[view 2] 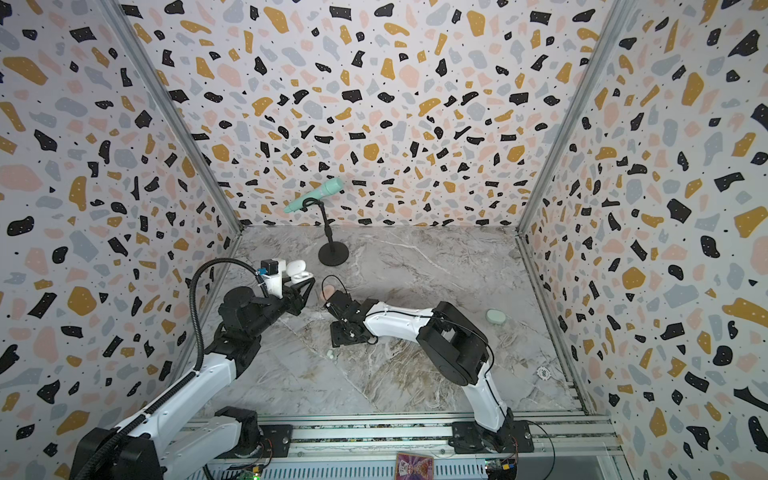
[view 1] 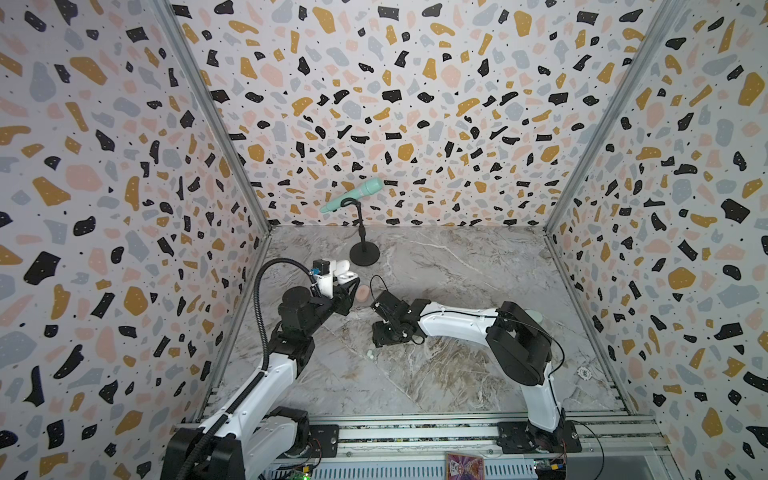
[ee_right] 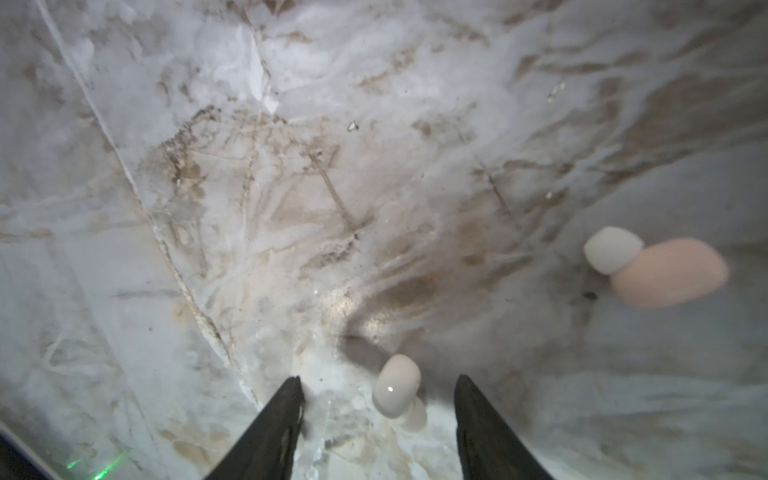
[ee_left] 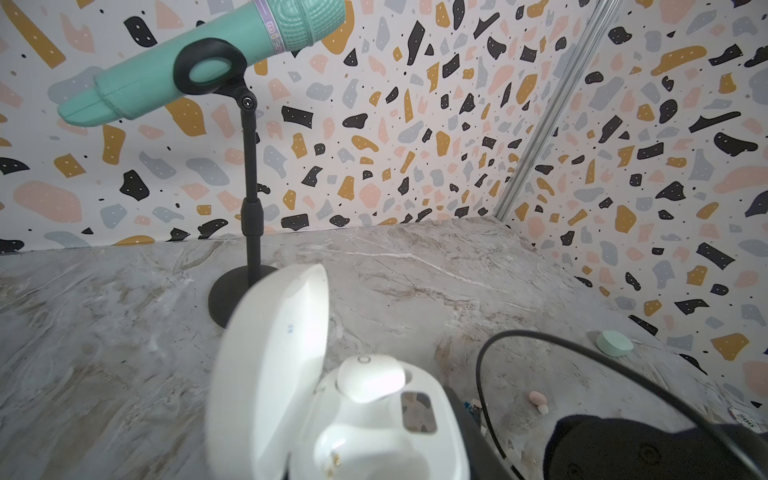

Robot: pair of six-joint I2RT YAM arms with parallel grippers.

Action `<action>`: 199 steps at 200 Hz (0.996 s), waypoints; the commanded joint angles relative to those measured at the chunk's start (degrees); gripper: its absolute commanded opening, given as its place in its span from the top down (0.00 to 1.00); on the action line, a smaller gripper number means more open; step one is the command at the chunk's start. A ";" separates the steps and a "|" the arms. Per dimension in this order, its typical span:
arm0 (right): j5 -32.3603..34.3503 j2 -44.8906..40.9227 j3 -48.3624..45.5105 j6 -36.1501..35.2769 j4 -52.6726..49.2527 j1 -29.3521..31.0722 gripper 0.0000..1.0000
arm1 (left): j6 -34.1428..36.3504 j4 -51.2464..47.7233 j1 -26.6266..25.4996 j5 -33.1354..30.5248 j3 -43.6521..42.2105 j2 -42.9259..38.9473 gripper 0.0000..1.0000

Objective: Insert the wireless bluetooth earbuds into the charging case
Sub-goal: 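Lower the right gripper and grasp the white earbud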

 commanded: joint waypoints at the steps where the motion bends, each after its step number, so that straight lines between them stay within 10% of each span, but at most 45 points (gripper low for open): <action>1: 2.56 1.19 3.70 -1.71 -5.60 0.13 0.46 | 0.78 1.56 -0.20 0.09 -0.22 -0.72 0.92; 199: 6.02 8.19 11.84 -2.42 -16.21 2.47 0.80 | 0.96 1.47 -0.20 1.38 -0.22 -1.55 0.92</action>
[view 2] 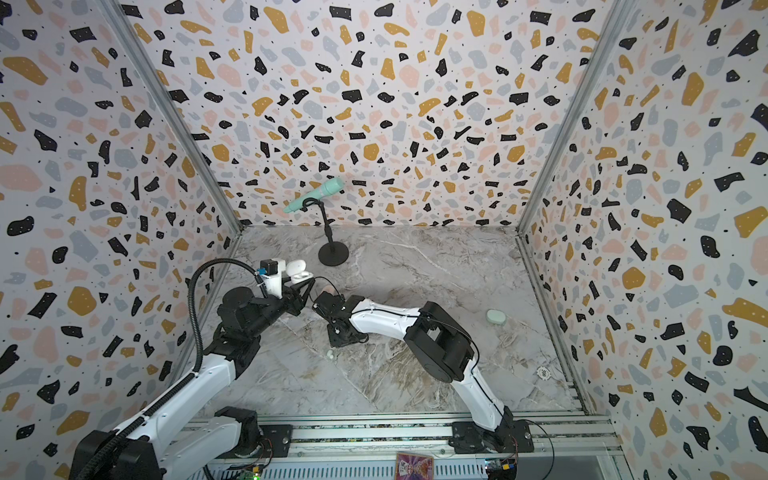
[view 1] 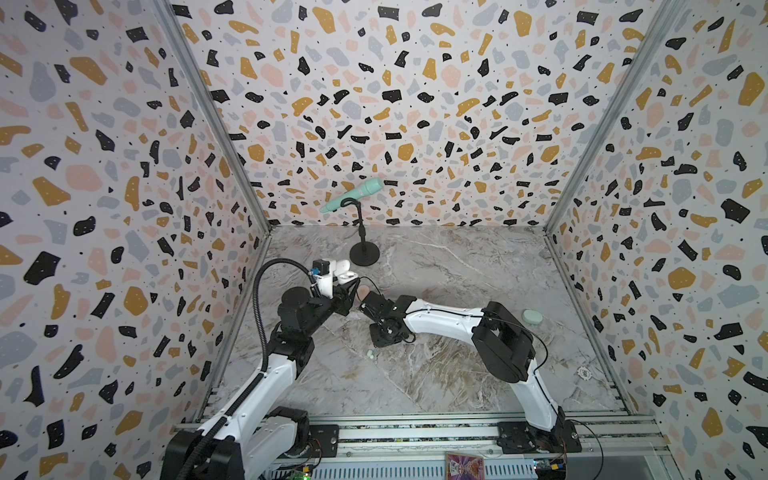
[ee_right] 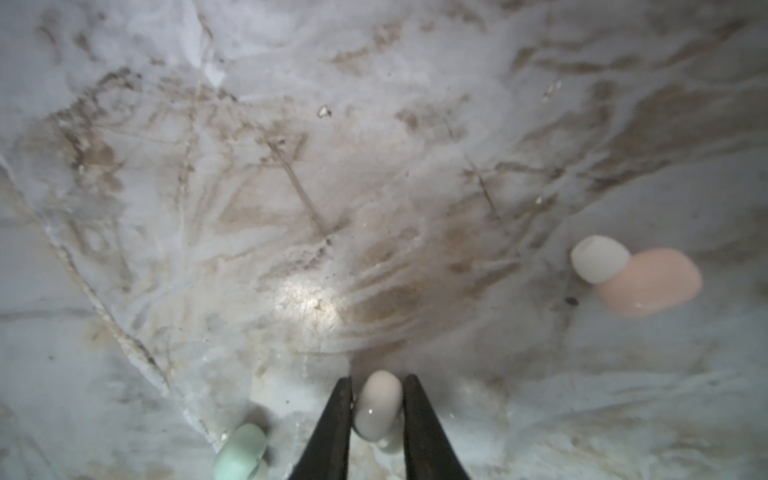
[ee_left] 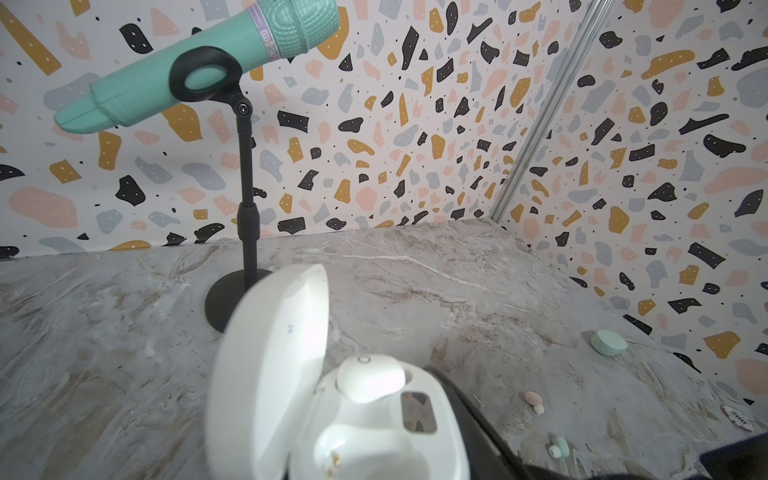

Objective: Insert the wireless bluetooth earbuds into the charging case
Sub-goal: 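Lower the right gripper and grasp the white earbud, then lift the white earbud and carry it to the case in the left gripper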

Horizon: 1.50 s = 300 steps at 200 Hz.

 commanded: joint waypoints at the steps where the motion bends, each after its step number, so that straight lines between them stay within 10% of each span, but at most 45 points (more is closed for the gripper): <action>1: 1.01 1.64 1.26 -0.65 -3.62 0.34 0.80 | 0.91 1.48 -0.20 0.75 -0.22 -0.98 0.92; 138: -0.15 -15.35 -10.18 -1.22 1.85 -1.42 0.90 | 1.93 0.74 -1.19 4.73 -0.57 -0.55 0.92; 300: -15.96 -56.66 -26.52 -2.82 14.77 -9.76 0.90 | 4.33 24.24 -20.17 8.70 -3.69 6.16 0.90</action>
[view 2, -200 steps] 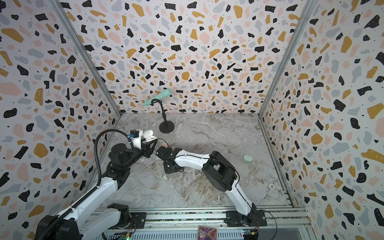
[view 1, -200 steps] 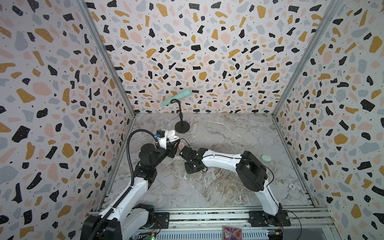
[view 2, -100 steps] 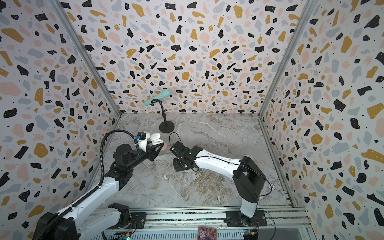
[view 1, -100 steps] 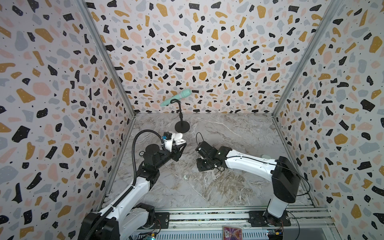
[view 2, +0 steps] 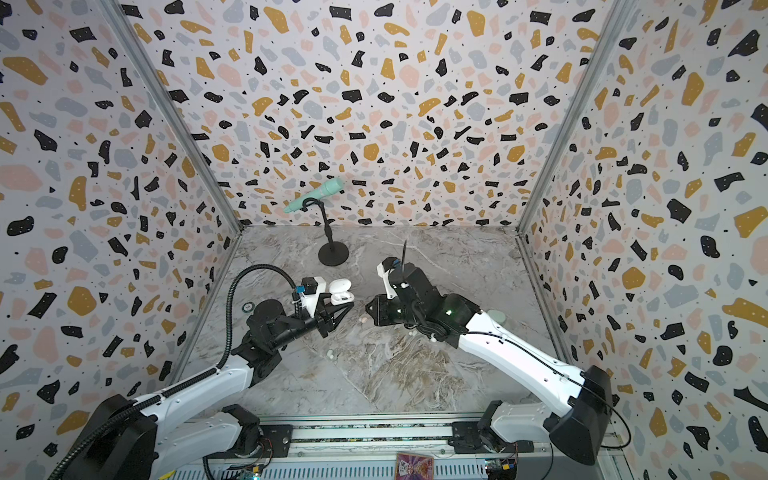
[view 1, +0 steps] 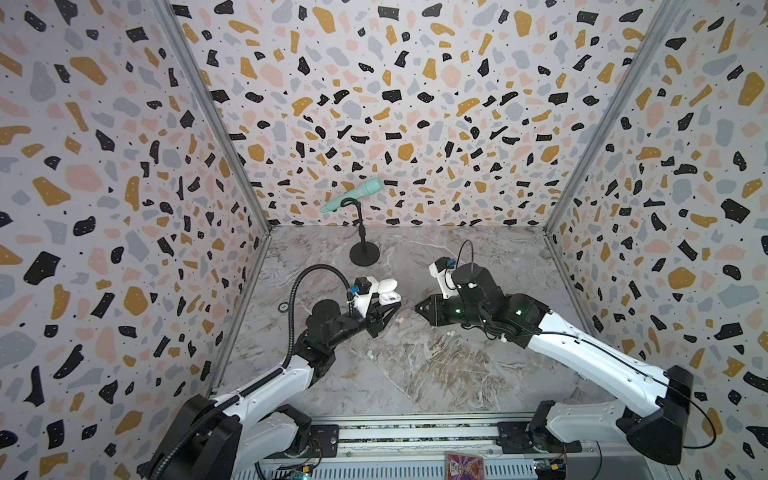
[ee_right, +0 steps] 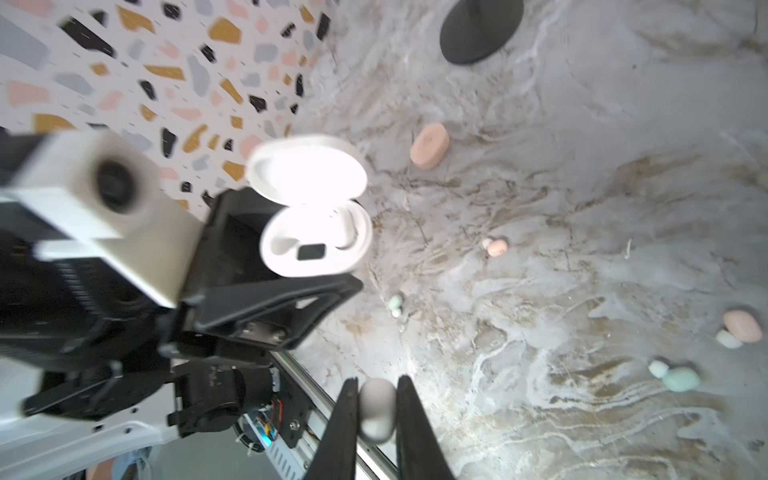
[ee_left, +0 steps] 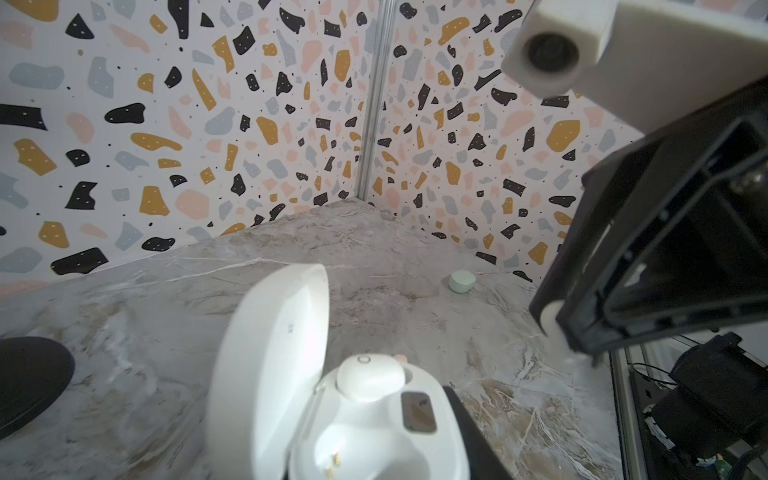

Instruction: Insert the wireless bluetooth earbuds into the charging case

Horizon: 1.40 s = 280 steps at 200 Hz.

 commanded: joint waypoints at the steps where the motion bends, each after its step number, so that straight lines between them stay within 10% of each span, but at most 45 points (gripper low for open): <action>1: -4.02 -2.50 -0.14 -1.39 3.87 -0.27 0.90 | 2.50 8.24 -2.22 2.16 0.44 -0.01 0.90; 280: -9.05 -5.68 -5.32 -0.26 11.98 -1.24 0.88 | 5.11 14.56 -11.34 6.07 7.18 5.38 0.91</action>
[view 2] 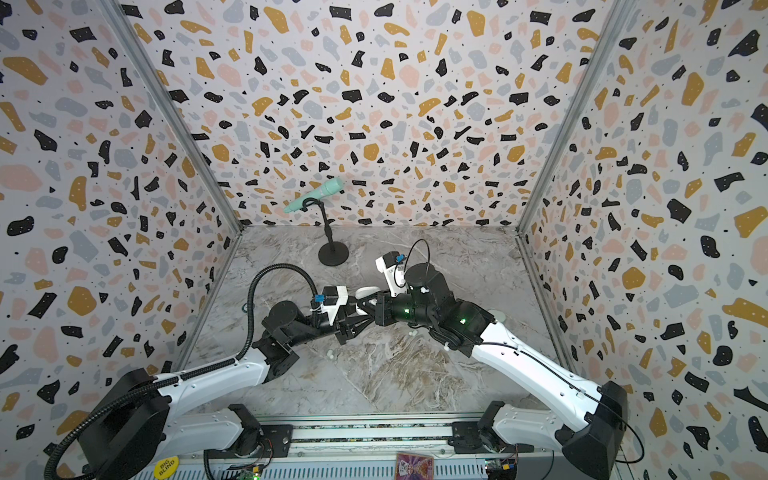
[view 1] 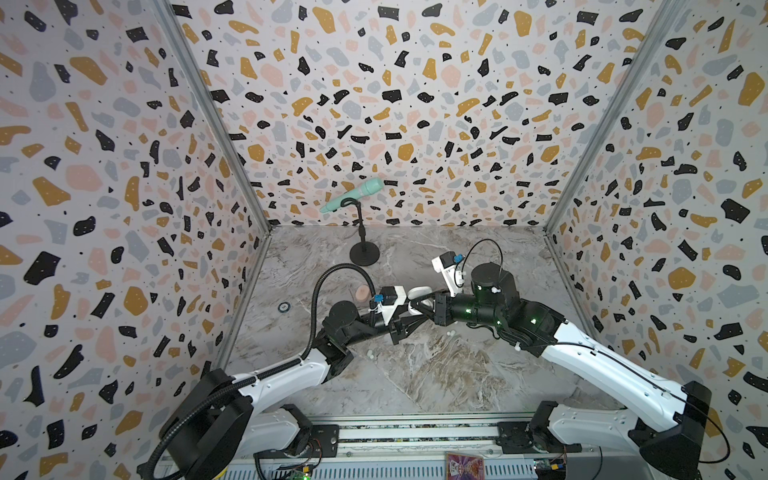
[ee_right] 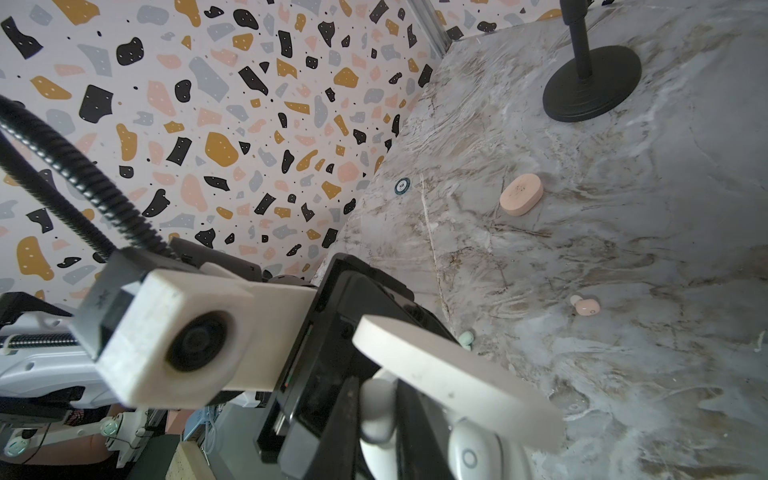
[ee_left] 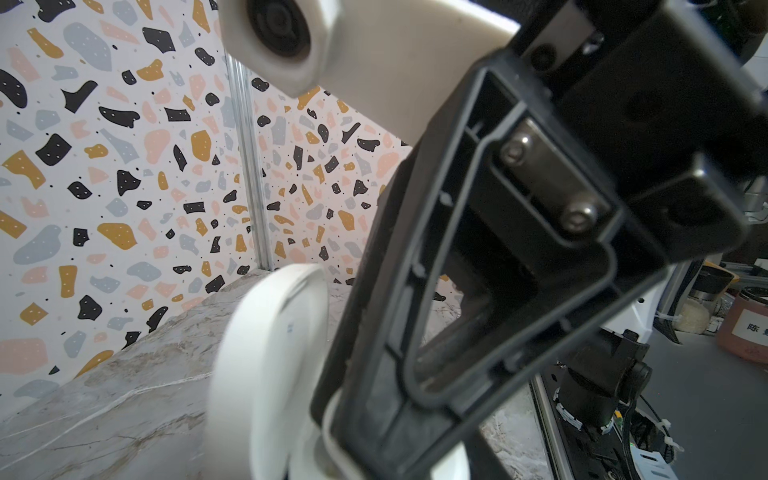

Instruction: Insert the wireless bluetooth earbuds into the charging case

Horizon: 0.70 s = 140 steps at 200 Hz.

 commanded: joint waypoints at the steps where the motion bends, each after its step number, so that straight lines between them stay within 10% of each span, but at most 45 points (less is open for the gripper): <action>1: -0.27 -1.79 -0.53 0.53 0.09 -0.30 0.87 | 1.10 3.48 -0.29 0.07 1.92 -1.35 0.91; 66: 2.68 -4.00 1.36 0.50 -5.19 -0.30 0.62 | 0.87 4.51 -0.24 -1.08 0.95 -1.01 0.91; 140: 4.21 -4.30 9.98 0.13 -15.36 -0.30 0.58 | 2.68 1.27 -0.29 -0.15 3.50 0.74 0.91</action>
